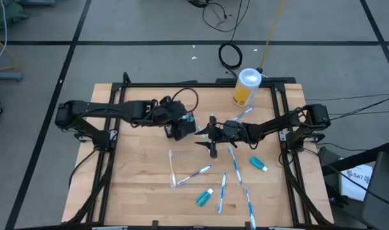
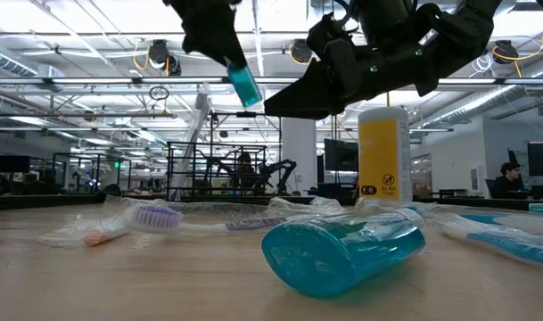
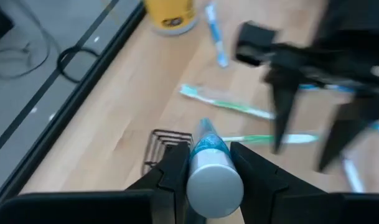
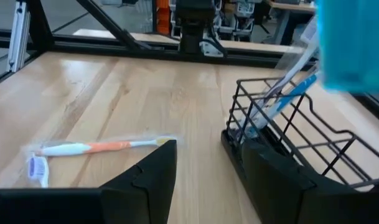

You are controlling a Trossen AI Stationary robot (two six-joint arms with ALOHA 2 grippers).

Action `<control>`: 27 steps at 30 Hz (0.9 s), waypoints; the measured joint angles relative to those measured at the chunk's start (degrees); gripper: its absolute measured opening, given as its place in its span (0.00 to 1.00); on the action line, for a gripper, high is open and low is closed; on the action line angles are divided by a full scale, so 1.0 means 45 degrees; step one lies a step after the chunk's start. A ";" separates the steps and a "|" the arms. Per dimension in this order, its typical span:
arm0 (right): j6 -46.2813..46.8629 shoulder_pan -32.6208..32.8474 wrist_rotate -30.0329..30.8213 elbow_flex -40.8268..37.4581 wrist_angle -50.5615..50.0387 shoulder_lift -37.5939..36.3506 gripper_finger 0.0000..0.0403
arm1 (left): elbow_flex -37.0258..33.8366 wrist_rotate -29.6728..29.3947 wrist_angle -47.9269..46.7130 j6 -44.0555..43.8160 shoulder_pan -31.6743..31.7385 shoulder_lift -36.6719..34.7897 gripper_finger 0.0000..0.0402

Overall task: Pick & Place toothbrushing station
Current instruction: Put the top left blue mouthwash into the black mesh organizer

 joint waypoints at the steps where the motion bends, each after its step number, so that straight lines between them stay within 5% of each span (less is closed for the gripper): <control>1: 0.0000 0.0000 -0.0002 0.0000 -0.0014 0.0000 0.44 | 0.0000 -0.0024 -0.0166 -0.0063 0.0176 0.0126 0.25; 19: 0.0008 0.0029 -0.0005 0.0000 -0.0186 0.0000 0.44 | -0.0005 -0.0899 -0.4667 -0.2438 0.1001 -0.0023 0.25; 27: 0.0005 0.0029 -0.0005 0.0000 -0.0189 0.0000 0.44 | 0.0224 -0.0898 -0.4527 -0.2449 0.0670 -0.0027 0.25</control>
